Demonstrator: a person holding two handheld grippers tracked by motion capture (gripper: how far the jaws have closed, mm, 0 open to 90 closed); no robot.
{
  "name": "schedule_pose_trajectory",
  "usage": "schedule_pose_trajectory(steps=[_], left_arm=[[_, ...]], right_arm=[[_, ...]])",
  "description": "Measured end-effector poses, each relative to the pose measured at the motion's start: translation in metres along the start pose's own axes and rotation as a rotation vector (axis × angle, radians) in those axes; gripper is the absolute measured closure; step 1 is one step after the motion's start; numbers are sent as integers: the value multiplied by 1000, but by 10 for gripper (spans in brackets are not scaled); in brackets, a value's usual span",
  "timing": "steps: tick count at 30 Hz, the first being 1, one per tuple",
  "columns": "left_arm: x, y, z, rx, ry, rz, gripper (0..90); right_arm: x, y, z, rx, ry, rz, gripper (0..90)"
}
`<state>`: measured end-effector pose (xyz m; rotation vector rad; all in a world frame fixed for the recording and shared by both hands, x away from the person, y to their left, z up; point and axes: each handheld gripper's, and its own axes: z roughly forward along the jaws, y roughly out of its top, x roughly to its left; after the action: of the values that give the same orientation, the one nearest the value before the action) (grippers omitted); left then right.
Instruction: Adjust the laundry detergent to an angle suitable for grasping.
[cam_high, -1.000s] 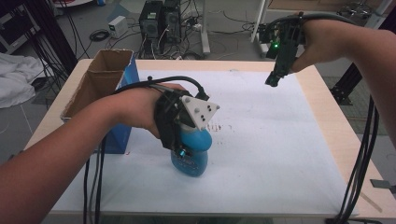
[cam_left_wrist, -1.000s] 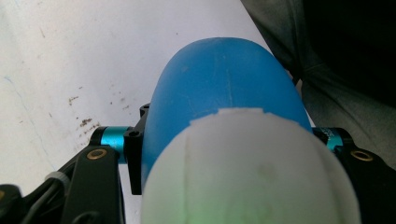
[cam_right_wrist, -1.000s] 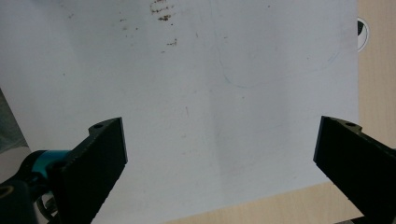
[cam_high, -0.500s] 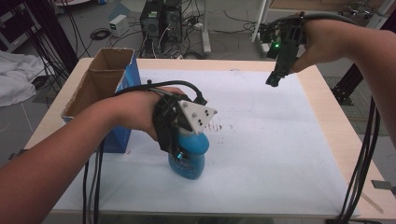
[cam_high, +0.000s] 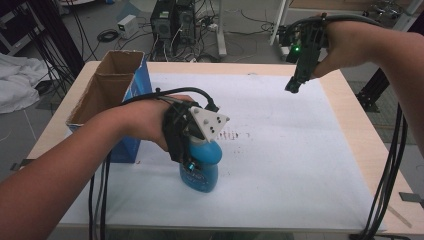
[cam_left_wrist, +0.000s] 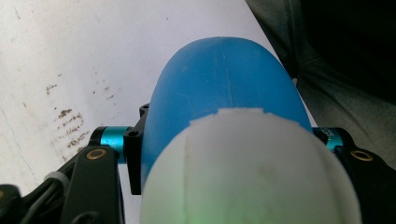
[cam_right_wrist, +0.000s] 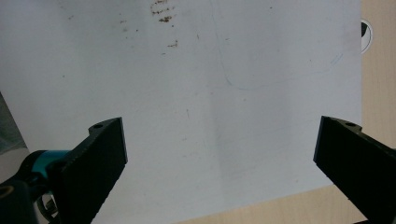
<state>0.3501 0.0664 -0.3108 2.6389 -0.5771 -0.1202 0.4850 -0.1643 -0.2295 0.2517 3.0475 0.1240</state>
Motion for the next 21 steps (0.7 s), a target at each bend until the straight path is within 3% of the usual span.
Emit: schedule_pose_trajectory(steps=[14, 21], left_arm=[[-1, -1, -1, 15, -2, -26, 362], [-3, 0, -7, -25, 1, -56, 309]], right_arm=[[1, 0, 0, 4, 2, 2, 17], [0, 0, 0, -1, 3, -5, 17]])
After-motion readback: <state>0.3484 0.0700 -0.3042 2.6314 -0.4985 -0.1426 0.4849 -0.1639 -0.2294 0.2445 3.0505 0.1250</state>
